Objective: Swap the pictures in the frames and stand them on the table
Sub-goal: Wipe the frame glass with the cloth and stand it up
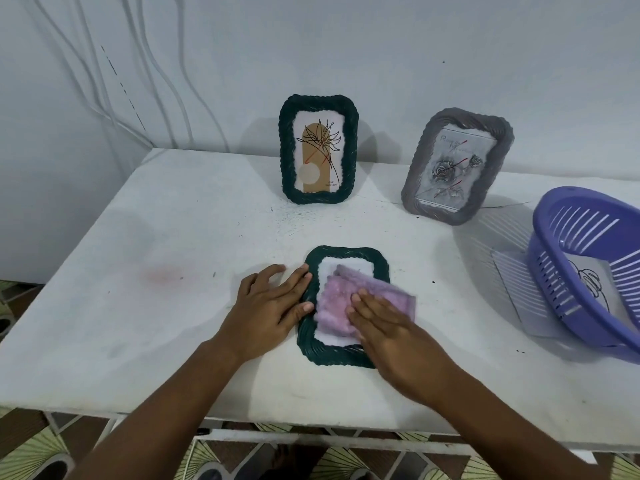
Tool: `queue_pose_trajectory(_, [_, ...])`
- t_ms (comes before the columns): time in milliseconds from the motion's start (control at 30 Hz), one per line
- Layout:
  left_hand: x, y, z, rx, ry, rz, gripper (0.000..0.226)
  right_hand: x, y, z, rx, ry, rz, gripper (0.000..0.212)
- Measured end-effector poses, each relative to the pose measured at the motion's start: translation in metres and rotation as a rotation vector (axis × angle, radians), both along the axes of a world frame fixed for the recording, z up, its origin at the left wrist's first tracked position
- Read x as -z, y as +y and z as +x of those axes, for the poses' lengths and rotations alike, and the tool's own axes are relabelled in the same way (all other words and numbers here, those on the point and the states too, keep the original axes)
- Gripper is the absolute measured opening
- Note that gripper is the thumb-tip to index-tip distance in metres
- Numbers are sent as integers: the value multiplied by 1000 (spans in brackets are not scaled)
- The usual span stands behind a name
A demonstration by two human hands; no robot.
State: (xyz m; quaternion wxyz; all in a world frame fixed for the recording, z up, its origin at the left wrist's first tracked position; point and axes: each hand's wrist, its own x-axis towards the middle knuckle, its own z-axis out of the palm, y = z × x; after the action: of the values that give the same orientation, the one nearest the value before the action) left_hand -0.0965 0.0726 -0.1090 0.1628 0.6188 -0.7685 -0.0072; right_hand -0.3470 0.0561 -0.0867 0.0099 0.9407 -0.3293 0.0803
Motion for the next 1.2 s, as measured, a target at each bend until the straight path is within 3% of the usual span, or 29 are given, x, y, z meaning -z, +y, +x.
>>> queue_pose_trajectory(67, [0,0,0,0,2,14,59,4,-19,2,84,-20,-10,46])
queue_pose_trajectory(300, [-1,1,0,-24,-14,48,61,7,-51,50,191,-113,-30,36])
queue_pose_trajectory(433, [0,1,-1,-13,-3,53,58,14,-28,52,74,-101,82,45])
queue_pose_trajectory(600, [1,0,-1,-11,4,31,62,14,3,32,-50,-118,122,43])
queue_pose_trajectory(667, [0,0,0,-1,6,23,64,2,13,25,-59,-187,224,41])
queue_pose_trajectory(800, [0,1,0,0,7,33,62,-39,20,11,133,-506,797,36])
queue_pose_trajectory(967, [-1,0,0,-11,15,71,61,-60,-9,-1,562,-1280,1434,32])
queue_pose_trajectory(1100, [-3,-4,1,-7,83,107,77,-75,-30,-5,623,-1692,1646,32])
queue_pose_trajectory(1200, [-20,-7,-6,-50,298,172,85,-79,-39,-2,550,-1869,1758,25])
